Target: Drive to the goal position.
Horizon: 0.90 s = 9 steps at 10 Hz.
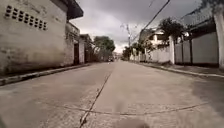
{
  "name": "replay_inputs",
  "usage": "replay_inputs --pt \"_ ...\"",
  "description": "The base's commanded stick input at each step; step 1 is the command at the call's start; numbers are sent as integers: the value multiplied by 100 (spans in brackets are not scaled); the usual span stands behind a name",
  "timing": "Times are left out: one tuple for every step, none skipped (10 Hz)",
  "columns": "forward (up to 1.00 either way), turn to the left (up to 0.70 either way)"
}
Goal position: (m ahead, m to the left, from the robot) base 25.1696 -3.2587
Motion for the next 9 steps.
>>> replay_inputs --pt "100 0" --pt "100 0" --pt "100 -10" --pt "100 -29" --pt "100 -34" --pt "100 -40" --pt "100 -40" --pt "100 -40" --pt "100 -40"
